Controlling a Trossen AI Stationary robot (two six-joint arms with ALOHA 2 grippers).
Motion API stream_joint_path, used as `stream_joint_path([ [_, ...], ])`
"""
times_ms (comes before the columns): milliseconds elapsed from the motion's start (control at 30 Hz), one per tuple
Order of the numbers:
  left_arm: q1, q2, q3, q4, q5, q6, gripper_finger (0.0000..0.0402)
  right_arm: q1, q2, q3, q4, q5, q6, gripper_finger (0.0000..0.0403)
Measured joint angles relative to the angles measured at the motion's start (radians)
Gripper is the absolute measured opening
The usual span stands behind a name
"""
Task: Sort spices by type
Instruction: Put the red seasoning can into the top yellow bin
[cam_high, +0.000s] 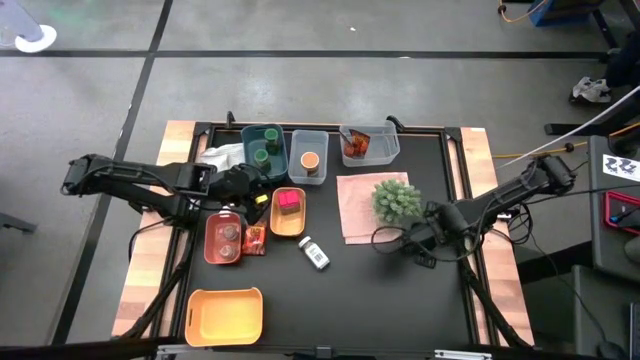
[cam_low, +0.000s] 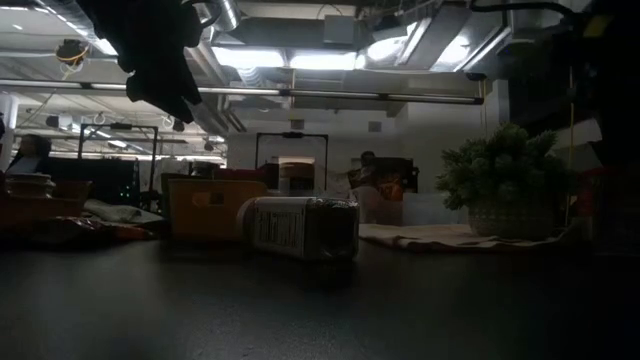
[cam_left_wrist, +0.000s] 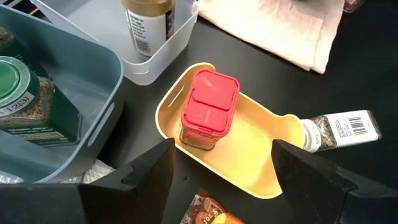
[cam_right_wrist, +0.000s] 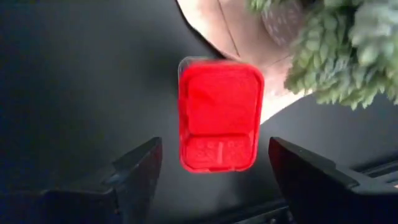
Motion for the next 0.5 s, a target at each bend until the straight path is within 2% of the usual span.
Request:
stream_joint_path([
  [200, 0.000, 0.000, 0.000, 0.000, 0.000, -0.019, 0.0251, 0.000, -0.056, -0.075, 0.033, 0.000, 0.018, 0.0294],
  [500, 0.000, 0.000, 0.000, 0.000, 0.000, -0.029, 0.0251, 0.000, -0.059, -0.173, 0.168, 0.000, -0.005, 0.0294],
])
